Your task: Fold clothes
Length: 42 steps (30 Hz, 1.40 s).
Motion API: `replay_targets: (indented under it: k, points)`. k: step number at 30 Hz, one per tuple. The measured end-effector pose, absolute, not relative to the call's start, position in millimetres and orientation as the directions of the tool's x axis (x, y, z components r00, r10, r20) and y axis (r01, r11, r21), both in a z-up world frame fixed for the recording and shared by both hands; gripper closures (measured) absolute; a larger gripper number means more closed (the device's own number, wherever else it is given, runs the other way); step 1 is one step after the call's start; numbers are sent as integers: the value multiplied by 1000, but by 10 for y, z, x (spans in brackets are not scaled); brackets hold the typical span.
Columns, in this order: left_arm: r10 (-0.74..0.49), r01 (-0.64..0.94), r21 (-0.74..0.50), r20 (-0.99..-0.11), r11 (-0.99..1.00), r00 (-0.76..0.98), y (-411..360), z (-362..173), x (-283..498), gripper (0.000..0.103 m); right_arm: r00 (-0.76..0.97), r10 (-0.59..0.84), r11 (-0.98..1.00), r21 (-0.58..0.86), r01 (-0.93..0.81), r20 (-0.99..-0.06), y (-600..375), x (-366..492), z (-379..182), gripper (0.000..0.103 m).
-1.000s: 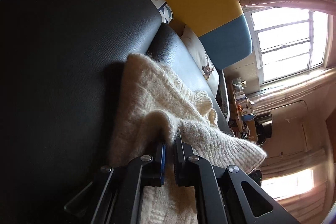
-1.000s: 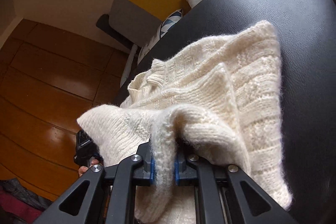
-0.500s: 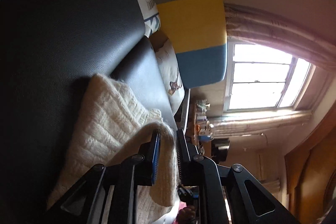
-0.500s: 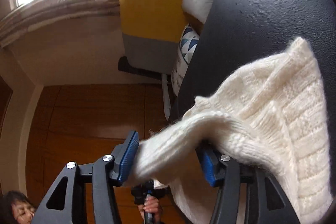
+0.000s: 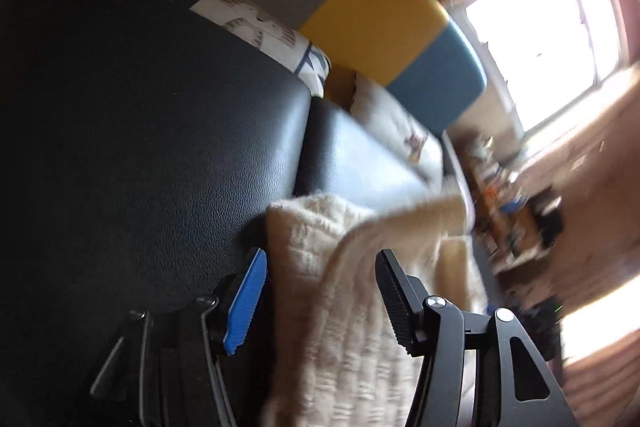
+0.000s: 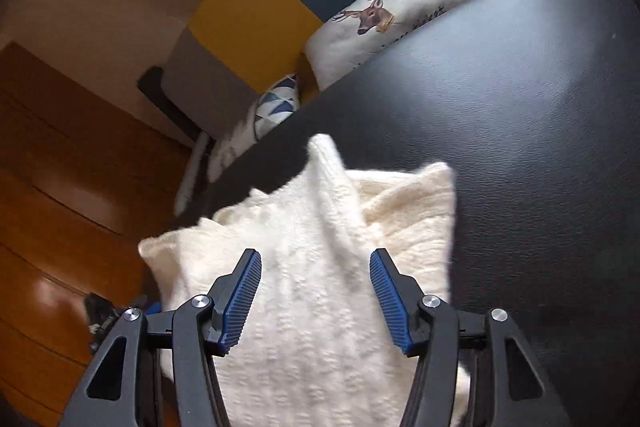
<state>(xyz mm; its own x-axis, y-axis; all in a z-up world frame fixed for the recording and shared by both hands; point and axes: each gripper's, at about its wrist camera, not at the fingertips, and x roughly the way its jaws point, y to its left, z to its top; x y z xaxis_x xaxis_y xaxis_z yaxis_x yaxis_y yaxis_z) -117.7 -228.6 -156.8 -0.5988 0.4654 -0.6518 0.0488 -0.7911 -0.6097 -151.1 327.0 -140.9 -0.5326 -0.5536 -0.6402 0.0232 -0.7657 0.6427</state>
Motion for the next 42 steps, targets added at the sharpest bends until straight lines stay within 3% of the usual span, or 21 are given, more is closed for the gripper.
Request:
replay_targets:
  k: [6, 7, 8, 12, 13, 15, 17, 19, 25, 29, 31, 33, 36, 37, 38, 39, 42]
  points:
    - [502, 19, -595, -694, -803, -516, -2093, -1775, -1308, 49, -497, -524, -807, 589, 31, -692, 3316, -1434, -1592, 45]
    - [506, 22, -599, -694, -800, -512, -2079, -1774, -1317, 59, -490, -520, -818, 573, 50, -700, 3285, -1413, -1596, 45]
    - [496, 27, -594, -695, -804, -521, -2070, -1742, -1312, 79, -478, -516, -831, 551, 77, -711, 3247, -1372, -1603, 45]
    - [487, 65, -649, -629, -758, -606, -2195, -1515, -1095, 97, -464, -373, -926, 296, 232, -803, 2931, -1294, -1555, 49]
    - [486, 72, -671, -602, -738, -634, -2246, -1444, -1001, 98, -470, -340, -935, 242, 259, -815, 2878, -1263, -1551, 52]
    - [426, 113, -628, -637, -770, -642, -2279, -1443, -881, 98, -486, -304, -940, 176, 291, -820, 2813, -1212, -1569, 54]
    - [372, 170, -563, -714, -809, -592, -2270, -1622, -881, 98, -492, -311, -941, 190, 281, -813, 2832, -1205, -1593, 54]
    - [381, 202, -566, -737, -800, -558, -2267, -1791, -901, 98, -489, -331, -939, 228, 260, -807, 2879, -1207, -1592, 54]
    - [453, 129, -654, -639, -746, -621, -2193, -1607, -942, 95, -492, -427, -902, 395, 174, -758, 3053, -1344, -1377, 53]
    - [471, 85, -652, -625, -754, -622, -2108, -1512, -1006, 81, -546, -413, -911, 342, 232, -729, 2926, -1596, -1206, 50]
    - [466, 77, -631, -643, -772, -608, -2032, -1525, -1056, 80, -520, -392, -919, 303, 251, -758, 2774, -1790, -1287, 50]
    - [458, 72, -604, -671, -794, -584, -1944, -1561, -1120, 76, -470, -359, -927, 249, 281, -807, 2580, -1939, -1435, 50]
    - [421, 71, -539, -727, -839, -542, -1814, -1578, -1198, 75, -488, -238, -903, 6, 430, -839, 2185, -1859, -1495, 55]
    - [392, 72, -505, -745, -860, -540, -1774, -1563, -1203, 77, -510, -179, -881, -93, 463, -842, 2068, -1792, -1479, 82]
    - [357, 73, -466, -760, -882, -544, -1735, -1543, -1200, 89, -546, -101, -851, -211, 480, -832, 1978, -1695, -1442, 92]
    - [320, 77, -426, -776, -901, -543, -1706, -1529, -1191, 96, -596, -38, -812, -323, 486, -802, 1927, -1595, -1388, 92]
    - [303, 89, -408, -791, -909, -531, -1772, -1605, -1167, 97, -619, 84, -809, -416, 415, -781, 2145, -1577, -1460, 92]
